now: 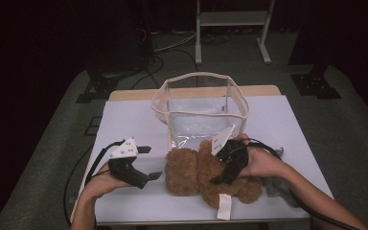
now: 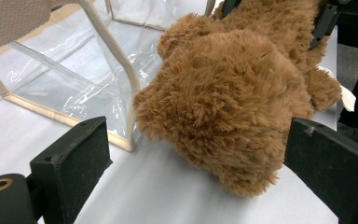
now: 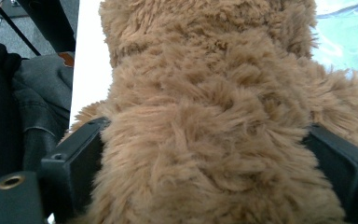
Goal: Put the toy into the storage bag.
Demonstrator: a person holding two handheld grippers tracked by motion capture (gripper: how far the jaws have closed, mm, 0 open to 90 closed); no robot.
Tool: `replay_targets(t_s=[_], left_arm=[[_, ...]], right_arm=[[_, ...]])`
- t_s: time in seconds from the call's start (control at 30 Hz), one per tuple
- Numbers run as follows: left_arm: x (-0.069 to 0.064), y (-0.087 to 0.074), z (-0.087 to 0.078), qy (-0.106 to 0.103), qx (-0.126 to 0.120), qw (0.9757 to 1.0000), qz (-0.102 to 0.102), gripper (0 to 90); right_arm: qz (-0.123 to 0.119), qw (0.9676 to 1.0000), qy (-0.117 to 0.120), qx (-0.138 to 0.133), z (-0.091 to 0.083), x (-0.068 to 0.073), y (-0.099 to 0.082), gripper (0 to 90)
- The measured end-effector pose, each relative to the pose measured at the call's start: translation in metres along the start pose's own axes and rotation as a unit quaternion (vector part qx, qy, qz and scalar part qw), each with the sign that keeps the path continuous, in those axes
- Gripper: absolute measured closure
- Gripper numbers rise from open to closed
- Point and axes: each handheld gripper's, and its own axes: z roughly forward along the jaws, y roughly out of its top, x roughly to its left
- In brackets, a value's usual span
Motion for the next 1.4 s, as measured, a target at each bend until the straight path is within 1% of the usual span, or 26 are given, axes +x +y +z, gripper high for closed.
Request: replay_targets(t_s=[0.13, 0.23, 0.3, 0.33, 0.37, 0.43, 0.47, 0.5, 0.53, 0.57, 0.6, 0.63, 0.67, 0.7, 0.8, 0.83, 0.93, 0.97, 1.0, 1.03, 1.1, 1.13, 1.27, 1.3, 1.4], left_arm=[[0.000, 0.000, 0.001, 0.000, -0.002, 1.0000, -0.001, 6.0], [0.000, 0.000, 0.001, 0.000, -0.002, 1.0000, 0.001, 6.1], [0.000, 0.000, 0.000, 0.000, -0.003, 1.0000, 0.001, 6.0], [0.000, 0.000, 0.000, 0.000, -0.003, 1.0000, 0.001, 6.1], [0.000, 0.000, 0.000, 0.000, -0.003, 1.0000, 0.000, 6.0], [0.001, -0.001, 0.000, 0.000, -0.003, 1.0000, -0.002, 6.1], [0.001, -0.001, 0.000, 0.000, -0.008, 1.0000, -0.002, 6.1], [0.001, -0.001, 0.000, 0.000, -0.008, 1.0000, -0.002, 6.1], [0.002, -0.002, -0.001, -0.003, -0.015, 0.9999, -0.003, 6.1], [0.002, -0.002, -0.002, 0.000, -0.017, 0.9999, -0.001, 6.1], [0.002, -0.001, -0.002, 0.009, -0.013, 0.9999, 0.004, 6.0], [0.002, -0.001, -0.002, 0.009, -0.013, 0.9999, 0.004, 6.1], [0.002, -0.002, -0.003, 0.012, -0.013, 0.9998, 0.003, 6.1], [0.002, -0.002, -0.004, 0.012, -0.014, 0.9998, 0.005, 6.1], [0.002, -0.003, -0.005, 0.016, -0.013, 0.9997, 0.008, 6.0], [0.003, -0.004, -0.006, 0.017, -0.016, 0.9997, 0.009, 6.1], [0.003, -0.004, -0.007, 0.021, -0.015, 0.9996, 0.012, 6.1], [0.003, -0.005, -0.008, 0.023, -0.014, 0.9996, 0.011, 6.1], [0.003, -0.005, -0.008, 0.023, -0.014, 0.9996, 0.011, 6.0], [0.004, -0.005, -0.009, 0.028, -0.011, 0.9995, 0.012, 6.0], [0.004, -0.005, -0.011, 0.028, -0.011, 0.9995, 0.013, 6.1], [0.005, -0.006, -0.014, 0.031, -0.015, 0.9993, 0.013, 6.1], [0.006, -0.006, -0.019, 0.038, -0.020, 0.9990, 0.011, 6.0], [0.007, -0.007, -0.020, 0.039, -0.021, 0.9989, 0.010, 6.0], [0.009, -0.009, -0.023, 0.044, -0.021, 0.9988, 0.009, 6.1]], right_arm=[[0.000, 1.0000, -0.004, 0.007, 0.003, 0.000, 0.000, 13.6], [-0.004, 0.9999, -0.009, 0.011, 0.005, 0.000, 0.000, 21.1], [0.000, 0.9999, -0.009, 0.010, 0.005, -0.001, -0.001, 27.4], [0.000, 0.9999, -0.009, 0.010, 0.005, -0.001, -0.001, 27.4], [0.007, 0.9999, -0.010, 0.008, 0.004, -0.002, -0.002, 33.2], [0.011, 0.9999, -0.010, 0.004, 0.003, -0.003, -0.002, 36.9], [0.011, 0.9999, -0.012, 0.001, 0.002, -0.003, -0.002, 38.3], [0.011, 0.9999, -0.012, 0.001, 0.002, -0.003, -0.002, 38.3], [0.016, 0.9998, -0.006, 0.000, 0.001, -0.003, -0.002, 39.7], [0.019, 0.9998, -0.004, -0.001, -0.001, -0.002, -0.002, 41.4], [0.022, 0.9998, -0.003, -0.001, -0.002, -0.002, -0.001, 43.0], [0.022, 0.9998, -0.003, -0.001, -0.002, -0.002, -0.001, 43.0], [0.022, 0.9997, -0.004, -0.002, -0.005, -0.003, 0.000, 46.6], [0.023, 0.9997, -0.003, -0.006, -0.007, -0.004, 0.000, 48.3], [0.027, 0.9996, -0.002, -0.004, -0.010, -0.005, 0.001, 49.8], [0.028, 0.9996, 0.001, -0.006, -0.014, -0.006, 0.003, 50.9], [0.024, 0.9997, -0.003, -0.007, -0.018, -0.006, 0.005, 52.0], [0.029, 0.9996, 0.005, -0.007, -0.021, -0.006, 0.008, 53.0], [0.029, 0.9996, 0.005, -0.007, -0.021, -0.006, 0.008, 53.0], [0.029, 0.9995, 0.011, -0.008, -0.023, -0.005, 0.010, 53.6], [0.028, 0.9995, 0.012, -0.007, -0.024, -0.005, 0.011, 53.8], [0.028, 0.9995, 0.013, -0.009, -0.027, -0.004, 0.014, 53.9], [0.029, 0.9994, 0.014, -0.015, -0.032, -0.005, 0.015, 53.9], [0.033, 0.9992, 0.016, -0.017, -0.036, -0.004, 0.014, 54.0], [0.033, 0.9990, 0.018, -0.023, -0.040, -0.001, 0.013, 54.3]])
